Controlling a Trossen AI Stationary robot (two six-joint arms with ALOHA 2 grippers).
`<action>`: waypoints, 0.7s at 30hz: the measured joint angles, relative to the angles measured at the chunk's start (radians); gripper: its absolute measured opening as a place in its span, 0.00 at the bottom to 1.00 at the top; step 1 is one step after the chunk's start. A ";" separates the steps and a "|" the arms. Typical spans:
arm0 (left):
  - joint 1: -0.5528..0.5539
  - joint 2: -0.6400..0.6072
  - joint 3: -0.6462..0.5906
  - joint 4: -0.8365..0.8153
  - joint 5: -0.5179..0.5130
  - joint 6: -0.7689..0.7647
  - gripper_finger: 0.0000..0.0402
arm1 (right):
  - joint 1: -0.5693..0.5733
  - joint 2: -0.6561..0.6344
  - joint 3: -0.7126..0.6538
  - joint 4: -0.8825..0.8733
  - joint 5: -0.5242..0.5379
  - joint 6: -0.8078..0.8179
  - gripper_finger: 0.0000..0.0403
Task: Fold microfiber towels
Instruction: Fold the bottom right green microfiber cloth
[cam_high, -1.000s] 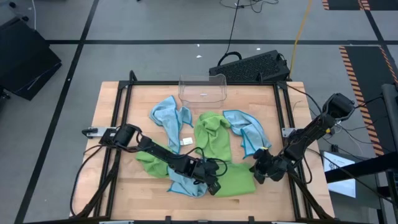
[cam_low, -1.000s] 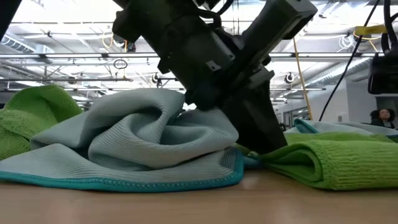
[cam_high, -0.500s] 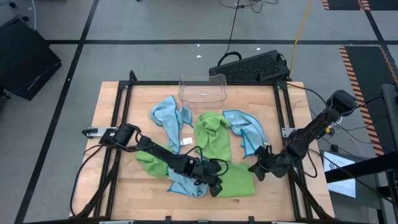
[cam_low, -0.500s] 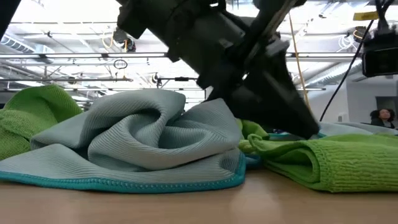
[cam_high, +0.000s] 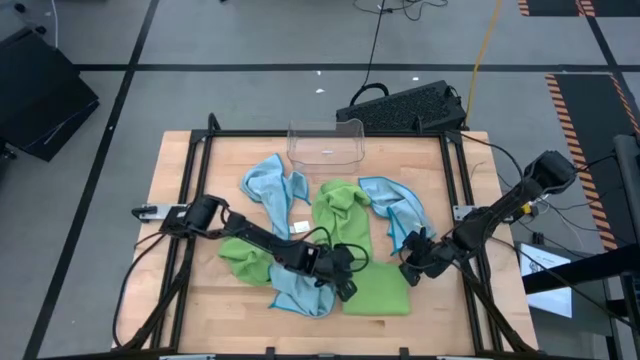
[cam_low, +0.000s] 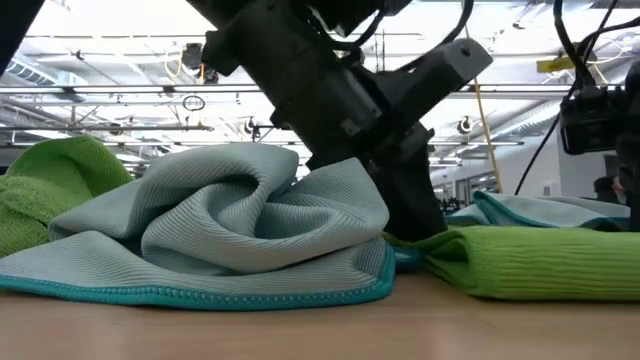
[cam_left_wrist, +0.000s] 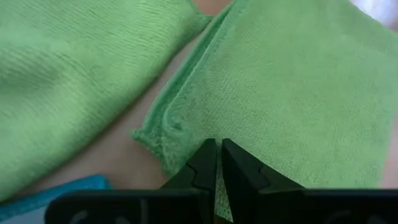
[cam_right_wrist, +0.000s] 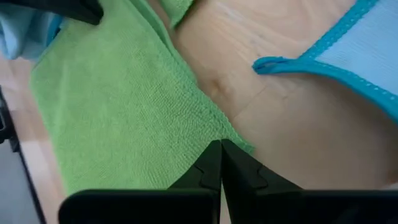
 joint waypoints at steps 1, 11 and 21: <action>0.004 0.000 0.000 -0.001 0.004 0.013 0.08 | 0.000 -0.008 0.000 -0.002 -0.002 0.000 0.00; 0.030 -0.088 0.004 0.045 0.084 0.022 0.08 | 0.003 -0.237 0.000 -0.029 -0.101 -0.091 0.00; 0.007 -0.168 0.114 -0.051 -0.023 -0.170 0.08 | 0.004 -0.483 -0.001 -0.148 -0.421 -0.370 0.00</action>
